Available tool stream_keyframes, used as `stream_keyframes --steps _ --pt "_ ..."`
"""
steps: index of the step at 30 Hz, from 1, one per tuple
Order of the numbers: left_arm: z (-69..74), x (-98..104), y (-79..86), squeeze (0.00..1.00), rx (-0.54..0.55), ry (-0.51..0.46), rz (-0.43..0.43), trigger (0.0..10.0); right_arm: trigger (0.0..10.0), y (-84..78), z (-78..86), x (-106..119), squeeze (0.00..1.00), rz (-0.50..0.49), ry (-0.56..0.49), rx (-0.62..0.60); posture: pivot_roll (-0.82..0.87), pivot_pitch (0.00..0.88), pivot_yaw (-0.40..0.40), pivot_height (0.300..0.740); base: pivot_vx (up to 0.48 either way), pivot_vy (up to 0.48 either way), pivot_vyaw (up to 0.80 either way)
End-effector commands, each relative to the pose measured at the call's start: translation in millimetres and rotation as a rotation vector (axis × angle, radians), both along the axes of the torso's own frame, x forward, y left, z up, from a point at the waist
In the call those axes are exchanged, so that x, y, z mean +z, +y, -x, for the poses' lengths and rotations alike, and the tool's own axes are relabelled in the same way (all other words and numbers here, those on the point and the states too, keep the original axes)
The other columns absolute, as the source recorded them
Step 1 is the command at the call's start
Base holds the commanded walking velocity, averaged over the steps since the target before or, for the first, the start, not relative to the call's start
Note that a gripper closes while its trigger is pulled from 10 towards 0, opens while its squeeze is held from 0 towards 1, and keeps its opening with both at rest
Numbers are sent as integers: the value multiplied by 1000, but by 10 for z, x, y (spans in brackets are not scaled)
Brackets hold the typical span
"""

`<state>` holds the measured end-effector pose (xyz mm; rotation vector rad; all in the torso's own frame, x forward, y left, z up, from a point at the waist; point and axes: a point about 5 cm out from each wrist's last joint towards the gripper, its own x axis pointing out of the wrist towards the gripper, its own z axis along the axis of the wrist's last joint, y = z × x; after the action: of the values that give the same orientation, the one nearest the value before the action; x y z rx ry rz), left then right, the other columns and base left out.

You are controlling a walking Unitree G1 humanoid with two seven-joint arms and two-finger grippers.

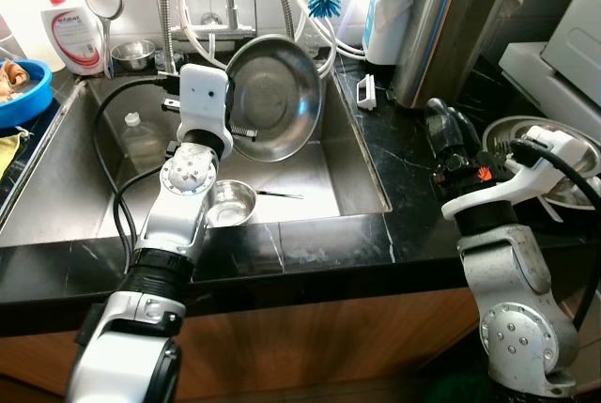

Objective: Kitchen organization

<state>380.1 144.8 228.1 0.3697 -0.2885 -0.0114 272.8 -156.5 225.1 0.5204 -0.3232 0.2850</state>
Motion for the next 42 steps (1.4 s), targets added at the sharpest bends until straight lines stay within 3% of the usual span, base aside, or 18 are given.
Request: stream_keyframes --steps 1,2,6,11,16,19,30,37,38,39,40,42 --pt "-33 45 -4 0 24 -29 -90 10000 10000 -12 32 27 0 12 -7 -10 15 38 -31 740 0 0 0" --pt "-52 -35 11 0 24 4 -150 10000 10000 -14 38 20 0 11 -5 -11 15 38 -31 740 0 0 0" --pt "-91 -153 72 0 56 64 -192 10000 10000 3 51 14 0 13 -4 -10 14 31 -26 740 0 0 0" --pt "-195 -306 193 0 115 200 -169 10000 10000 18 57 6 0 17 1 -9 13 32 -24 740 0 0 0" --pt "-208 -461 252 0 142 312 -161 10000 10000 18 72 0 0 19 4 -14 6 31 -17 740 0 0 0" --pt "-207 -499 266 0 153 346 -127 10000 10000 9 77 -4 0 20 6 -19 6 34 -18 740 0 0 0" --pt "-170 -719 269 0 157 462 -140 10000 10000 6 70 -34 0 33 20 -22 8 38 -20 740 0 0 0" --pt "-159 -769 257 0 144 484 -124 10000 10000 -11 69 -48 0 35 31 -33 4 42 -21 740 0 0 0" --pt "-158 -772 254 745 141 486 -121 10000 10000 -13 68 -51 0 36 33 -34 4 45 -23 740 0 0 0" --pt "-158 -774 253 745 140 488 -118 10000 10000 -14 67 -53 0 36 34 -35 4 45 -23 740 0 0 0" --pt "-157 -776 252 976 138 489 -116 10000 10000 -15 65 -56 0 37 37 -36 4 45 -23 740 0 0 0" --pt "-156 -779 249 1000 136 492 -112 10000 10000 -17 63 -59 0 38 41 -39 4 47 -23 740 0 0 0"
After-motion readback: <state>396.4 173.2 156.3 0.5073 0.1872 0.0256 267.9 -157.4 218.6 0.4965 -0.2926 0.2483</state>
